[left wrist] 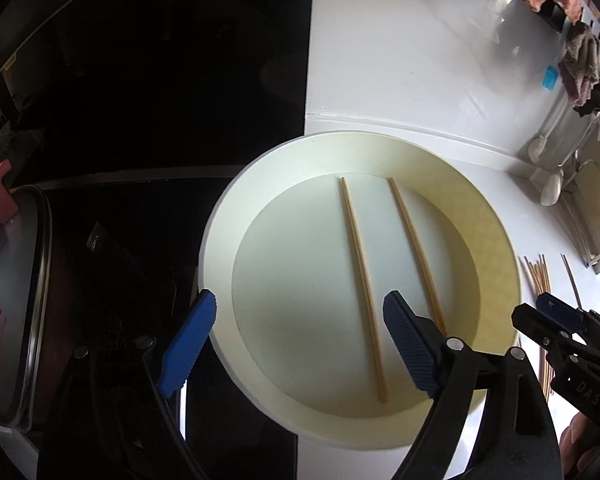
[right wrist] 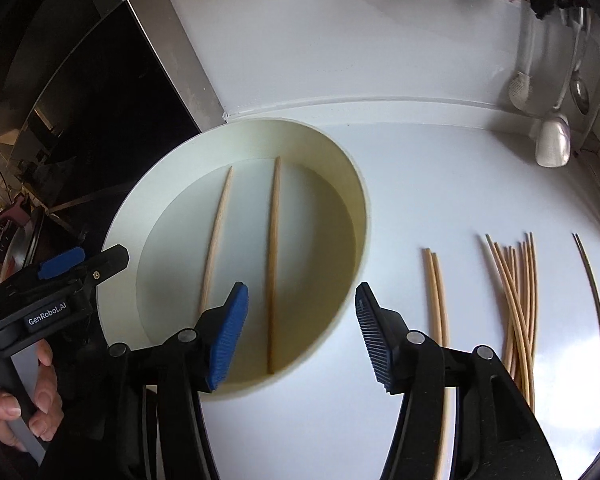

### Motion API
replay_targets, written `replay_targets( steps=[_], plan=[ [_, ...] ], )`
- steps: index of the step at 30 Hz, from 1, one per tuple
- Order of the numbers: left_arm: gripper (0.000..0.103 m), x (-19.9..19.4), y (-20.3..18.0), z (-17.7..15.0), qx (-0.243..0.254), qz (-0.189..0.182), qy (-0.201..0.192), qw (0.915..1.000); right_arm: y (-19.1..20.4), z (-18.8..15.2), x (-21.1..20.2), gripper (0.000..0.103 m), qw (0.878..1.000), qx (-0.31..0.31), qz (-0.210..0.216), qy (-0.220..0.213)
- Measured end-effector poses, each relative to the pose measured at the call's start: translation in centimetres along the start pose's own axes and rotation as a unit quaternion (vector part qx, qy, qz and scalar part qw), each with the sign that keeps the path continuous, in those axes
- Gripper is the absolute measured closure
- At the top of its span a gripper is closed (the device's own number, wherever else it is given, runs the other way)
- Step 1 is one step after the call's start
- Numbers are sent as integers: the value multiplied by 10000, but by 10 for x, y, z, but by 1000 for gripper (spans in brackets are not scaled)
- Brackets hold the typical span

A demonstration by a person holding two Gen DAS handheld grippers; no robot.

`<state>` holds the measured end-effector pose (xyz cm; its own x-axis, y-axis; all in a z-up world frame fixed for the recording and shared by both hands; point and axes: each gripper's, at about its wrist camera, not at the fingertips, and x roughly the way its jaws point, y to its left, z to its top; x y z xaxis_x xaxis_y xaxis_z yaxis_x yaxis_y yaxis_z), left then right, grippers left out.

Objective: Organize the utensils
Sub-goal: 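Move both open tools back over the remaining chopsticks on the counter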

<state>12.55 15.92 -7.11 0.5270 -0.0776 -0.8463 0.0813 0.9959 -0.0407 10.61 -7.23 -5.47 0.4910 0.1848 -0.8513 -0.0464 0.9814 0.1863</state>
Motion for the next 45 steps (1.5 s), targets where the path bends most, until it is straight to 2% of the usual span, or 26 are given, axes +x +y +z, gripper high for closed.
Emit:
replay_targets(
  steps=[3, 10, 12, 14, 17, 20, 23, 27, 32, 37, 41, 45],
  plan=[
    [17, -8, -15, -6, 110, -19, -17, 9999, -14, -12, -16, 43, 9999, 61, -88, 30],
    [14, -32, -68, -21, 192, -248, -191, 9993, -63, -38, -47, 43, 9994, 209, -272, 43],
    [13, -41, -90, -26, 240, -309, -243, 9989, -83, -50, -64, 42, 9993, 214, -303, 12],
    [6, -47, -113, -31, 243, -384, -307, 9985, -106, -60, -78, 40, 9992, 222, -339, -27],
    [6, -56, -146, -45, 101, -556, -370, 9977, -145, -74, -95, 40, 9989, 210, -410, -52],
    [6, -58, -176, -61, -133, -712, -236, 9971, -186, -85, -108, 40, 9986, 245, -449, -112],
    [6, -58, -202, -76, -266, -629, -147, 9976, -224, -96, -117, 40, 9982, 205, -539, -134],
    [6, -61, -231, -92, -171, -249, -155, 9994, -264, -102, -116, 40, 9981, 111, -600, -79],
    [6, -54, -243, -101, -72, -83, 3, 9999, -299, -105, -115, 40, 9977, 270, -603, -133],
    [6, -24, -244, -109, -150, 54, 38, 9999, -316, -104, -102, 40, 9970, 380, -627, -248],
    [6, -3, -242, -113, -189, 231, -87, 9995, -326, -105, -83, 40, 9945, 396, -895, -369],
    [6, 18, -236, -120, -265, 157, -74, 9995, -332, -102, -66, 40, 9921, 347, -1126, -431]
  ],
)
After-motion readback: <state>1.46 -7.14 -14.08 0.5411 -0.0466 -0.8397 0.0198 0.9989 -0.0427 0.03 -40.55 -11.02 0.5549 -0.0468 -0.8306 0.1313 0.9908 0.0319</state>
